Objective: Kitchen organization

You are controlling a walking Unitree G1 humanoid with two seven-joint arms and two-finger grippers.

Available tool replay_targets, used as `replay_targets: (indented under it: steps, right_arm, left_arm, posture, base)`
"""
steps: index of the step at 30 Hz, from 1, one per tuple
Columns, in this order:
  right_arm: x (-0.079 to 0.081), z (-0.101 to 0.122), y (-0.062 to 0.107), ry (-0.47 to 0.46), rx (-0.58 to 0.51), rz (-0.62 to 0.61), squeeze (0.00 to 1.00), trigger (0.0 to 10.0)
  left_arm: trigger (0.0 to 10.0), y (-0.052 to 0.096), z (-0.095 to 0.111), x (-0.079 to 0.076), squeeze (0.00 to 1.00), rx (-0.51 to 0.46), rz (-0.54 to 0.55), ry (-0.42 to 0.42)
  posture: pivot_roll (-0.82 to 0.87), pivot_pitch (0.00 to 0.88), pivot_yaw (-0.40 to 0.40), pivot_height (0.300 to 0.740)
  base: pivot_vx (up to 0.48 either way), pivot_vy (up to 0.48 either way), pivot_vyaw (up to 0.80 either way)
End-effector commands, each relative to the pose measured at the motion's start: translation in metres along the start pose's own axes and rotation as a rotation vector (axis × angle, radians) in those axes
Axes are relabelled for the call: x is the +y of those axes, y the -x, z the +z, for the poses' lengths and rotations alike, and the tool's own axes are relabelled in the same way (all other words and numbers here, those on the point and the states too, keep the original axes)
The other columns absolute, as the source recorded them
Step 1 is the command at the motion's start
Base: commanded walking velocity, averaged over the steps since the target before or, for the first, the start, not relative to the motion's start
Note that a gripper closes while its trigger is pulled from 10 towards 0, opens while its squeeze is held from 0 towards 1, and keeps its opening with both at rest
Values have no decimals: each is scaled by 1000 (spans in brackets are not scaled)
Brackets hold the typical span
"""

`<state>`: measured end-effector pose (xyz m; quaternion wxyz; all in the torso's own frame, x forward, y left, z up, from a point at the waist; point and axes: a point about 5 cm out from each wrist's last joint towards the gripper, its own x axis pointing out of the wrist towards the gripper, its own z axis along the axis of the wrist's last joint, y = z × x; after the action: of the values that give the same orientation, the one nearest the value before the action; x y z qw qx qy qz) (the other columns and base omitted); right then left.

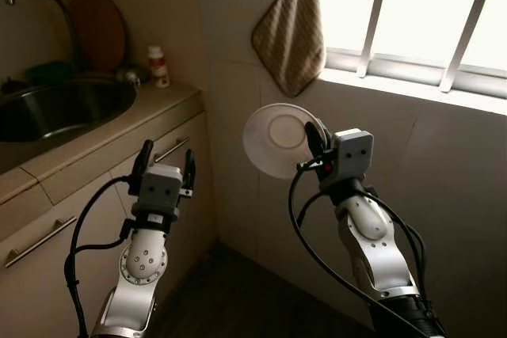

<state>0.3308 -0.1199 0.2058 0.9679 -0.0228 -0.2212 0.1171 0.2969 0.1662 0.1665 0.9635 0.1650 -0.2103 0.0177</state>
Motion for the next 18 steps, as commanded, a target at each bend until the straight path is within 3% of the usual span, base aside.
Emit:
replay_targets:
  steps: [1, 18]
  right_arm:
    - [1, 8, -5, 14, -49, -5, 0, 0]
    - [7, 18, -21, 37, -116, -1, 0, 0]
  left_arm:
    - [10000, -2, 4, 4, 0, -24, 14, -4]
    - [10000, -14, 18, 6, 0, -84, 24, 0]
  posture:
    - [6, 0, -24, 736]
    - [27, 0, -23, 736]
  base:
    - [270, 0, 800]
    - [290, 0, 800]
